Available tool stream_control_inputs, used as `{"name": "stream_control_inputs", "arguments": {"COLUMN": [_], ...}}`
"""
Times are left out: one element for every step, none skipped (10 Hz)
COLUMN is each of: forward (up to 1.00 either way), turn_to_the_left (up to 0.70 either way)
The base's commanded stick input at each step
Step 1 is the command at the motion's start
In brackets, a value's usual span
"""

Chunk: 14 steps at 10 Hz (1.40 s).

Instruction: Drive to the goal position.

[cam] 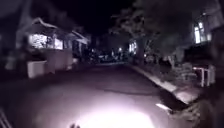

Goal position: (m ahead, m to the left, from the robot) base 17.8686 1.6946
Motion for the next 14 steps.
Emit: {"name": "stream_control_inputs", "arguments": {"forward": [1.0, 1.0, 1.0, 1.0, 1.0, 1.0, 1.0, 1.0, 1.0, 1.0, 1.0, 1.0, 1.0, 1.0], "turn_to_the_left": [0.0, 0.0, 0.0, 0.0, 0.0, 0.0, -0.09, -0.27, -0.27, -0.26, 0.0, 0.0, 0.0, 0.0]}}
